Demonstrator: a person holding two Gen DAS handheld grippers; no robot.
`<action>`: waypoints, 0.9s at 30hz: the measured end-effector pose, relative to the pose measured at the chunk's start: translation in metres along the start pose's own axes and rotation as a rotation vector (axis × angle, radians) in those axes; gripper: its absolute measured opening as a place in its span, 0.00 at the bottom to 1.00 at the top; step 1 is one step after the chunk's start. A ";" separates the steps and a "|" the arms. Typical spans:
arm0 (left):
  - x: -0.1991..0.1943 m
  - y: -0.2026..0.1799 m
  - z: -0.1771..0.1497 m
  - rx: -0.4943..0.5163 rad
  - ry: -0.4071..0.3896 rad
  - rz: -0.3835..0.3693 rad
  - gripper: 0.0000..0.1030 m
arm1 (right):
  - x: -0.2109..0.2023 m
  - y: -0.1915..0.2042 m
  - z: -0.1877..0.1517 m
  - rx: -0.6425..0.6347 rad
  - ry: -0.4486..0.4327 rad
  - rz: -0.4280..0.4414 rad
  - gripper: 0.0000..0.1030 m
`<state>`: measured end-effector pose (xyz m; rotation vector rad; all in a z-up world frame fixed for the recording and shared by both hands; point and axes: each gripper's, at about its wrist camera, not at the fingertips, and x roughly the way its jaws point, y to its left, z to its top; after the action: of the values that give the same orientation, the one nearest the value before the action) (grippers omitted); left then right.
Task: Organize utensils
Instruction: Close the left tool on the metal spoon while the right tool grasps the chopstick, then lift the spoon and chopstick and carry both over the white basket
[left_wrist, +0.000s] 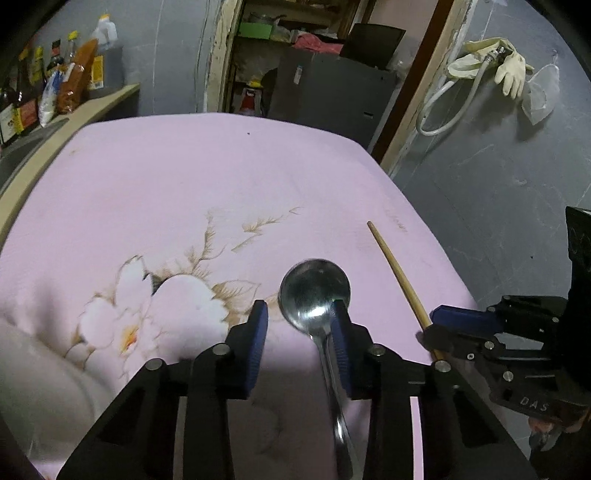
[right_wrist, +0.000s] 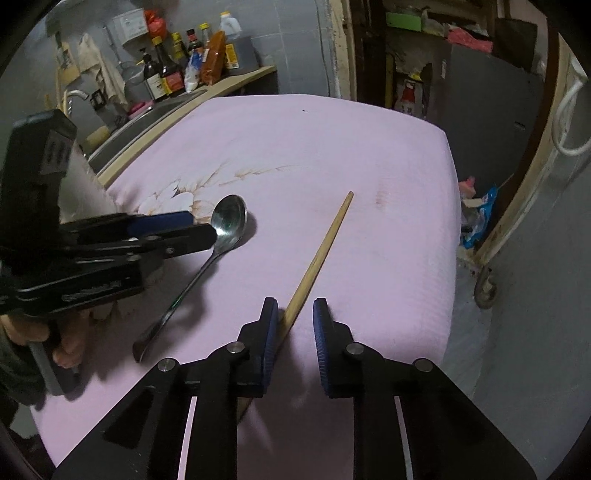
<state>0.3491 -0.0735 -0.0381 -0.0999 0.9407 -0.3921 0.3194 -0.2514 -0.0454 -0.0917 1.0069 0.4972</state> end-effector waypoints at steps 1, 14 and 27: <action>0.002 0.001 0.002 -0.003 0.001 -0.002 0.28 | 0.002 -0.002 0.002 0.013 0.003 0.003 0.15; 0.014 0.006 0.015 -0.014 0.014 -0.034 0.08 | 0.026 -0.018 0.028 0.139 0.026 -0.002 0.16; -0.016 -0.020 0.002 0.074 -0.114 -0.009 0.00 | 0.018 -0.028 0.019 0.286 0.035 0.064 0.04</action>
<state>0.3368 -0.0863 -0.0199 -0.0585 0.8133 -0.4246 0.3547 -0.2641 -0.0543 0.1875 1.1085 0.4064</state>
